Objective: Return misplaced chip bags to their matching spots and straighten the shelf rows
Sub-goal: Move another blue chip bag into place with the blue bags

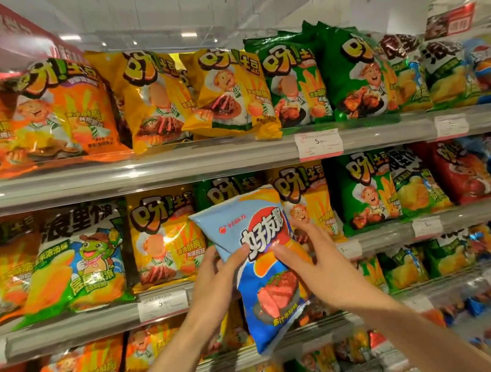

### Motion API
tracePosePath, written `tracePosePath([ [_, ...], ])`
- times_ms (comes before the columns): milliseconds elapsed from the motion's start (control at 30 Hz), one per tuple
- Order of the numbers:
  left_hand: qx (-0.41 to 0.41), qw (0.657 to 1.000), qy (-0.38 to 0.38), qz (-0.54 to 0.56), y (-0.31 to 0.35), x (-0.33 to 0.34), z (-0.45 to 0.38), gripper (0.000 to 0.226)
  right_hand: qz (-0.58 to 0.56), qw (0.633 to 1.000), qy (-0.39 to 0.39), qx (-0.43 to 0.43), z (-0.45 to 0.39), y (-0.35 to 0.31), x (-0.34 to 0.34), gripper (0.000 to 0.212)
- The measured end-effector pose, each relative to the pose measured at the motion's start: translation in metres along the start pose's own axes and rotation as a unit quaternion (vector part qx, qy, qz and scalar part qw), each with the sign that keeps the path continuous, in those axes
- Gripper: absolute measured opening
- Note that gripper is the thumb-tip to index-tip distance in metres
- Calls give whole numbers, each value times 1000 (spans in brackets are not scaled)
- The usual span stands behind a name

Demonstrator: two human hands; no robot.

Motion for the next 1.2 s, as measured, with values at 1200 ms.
tracePosePath([
  [1200, -18, 982, -166, -92, -104, 574, -129, 34, -34, 974, 166, 152, 85, 309, -484, 49],
])
Point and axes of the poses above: each hand's wrist, its own z-axis away from the middle knuckle, its own x-axis out of the palm, y = z × x, the point moved 7 cm from there along -z, towards the middle knuckle, and after that the axes turned 10 degrees about -x, right-handed, at the moved point
